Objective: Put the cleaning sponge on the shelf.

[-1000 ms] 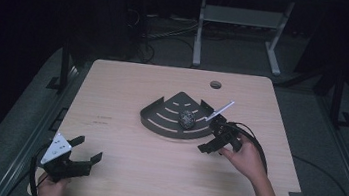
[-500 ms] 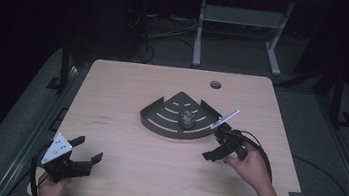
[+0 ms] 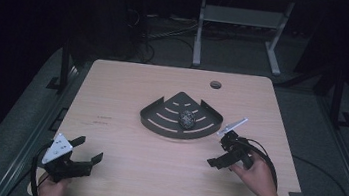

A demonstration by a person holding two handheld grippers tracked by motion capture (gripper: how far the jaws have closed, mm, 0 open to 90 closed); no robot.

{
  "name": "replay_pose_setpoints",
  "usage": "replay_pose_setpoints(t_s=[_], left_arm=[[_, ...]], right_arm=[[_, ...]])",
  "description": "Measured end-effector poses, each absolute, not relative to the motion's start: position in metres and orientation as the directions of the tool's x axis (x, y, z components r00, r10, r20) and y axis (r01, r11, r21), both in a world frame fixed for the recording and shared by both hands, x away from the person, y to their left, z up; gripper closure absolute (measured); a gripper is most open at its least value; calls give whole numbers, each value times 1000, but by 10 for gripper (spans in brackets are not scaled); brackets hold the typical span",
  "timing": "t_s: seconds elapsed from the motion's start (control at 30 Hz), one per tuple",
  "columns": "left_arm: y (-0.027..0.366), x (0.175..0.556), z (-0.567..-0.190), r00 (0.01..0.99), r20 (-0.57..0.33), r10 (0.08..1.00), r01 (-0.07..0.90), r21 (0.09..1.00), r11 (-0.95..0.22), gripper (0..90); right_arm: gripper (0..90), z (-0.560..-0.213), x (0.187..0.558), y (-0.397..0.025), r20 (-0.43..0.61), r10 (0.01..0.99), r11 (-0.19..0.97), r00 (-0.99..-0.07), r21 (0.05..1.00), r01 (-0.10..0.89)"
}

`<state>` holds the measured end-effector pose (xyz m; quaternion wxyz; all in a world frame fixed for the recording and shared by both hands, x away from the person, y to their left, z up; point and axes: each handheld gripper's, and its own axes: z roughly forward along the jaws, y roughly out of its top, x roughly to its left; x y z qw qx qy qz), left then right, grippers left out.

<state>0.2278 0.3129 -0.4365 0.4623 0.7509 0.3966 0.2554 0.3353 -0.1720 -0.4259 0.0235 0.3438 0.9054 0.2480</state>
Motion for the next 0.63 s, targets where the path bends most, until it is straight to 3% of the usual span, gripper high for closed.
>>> replay_pose_setpoints(t_s=[0.63], left_arm=[[312, 229, -438, 555, 22, 831, 365, 892, -267, 132]], right_arm=[[150, -435, 300, -191, 109, 641, 620, -760, 510, 597]])
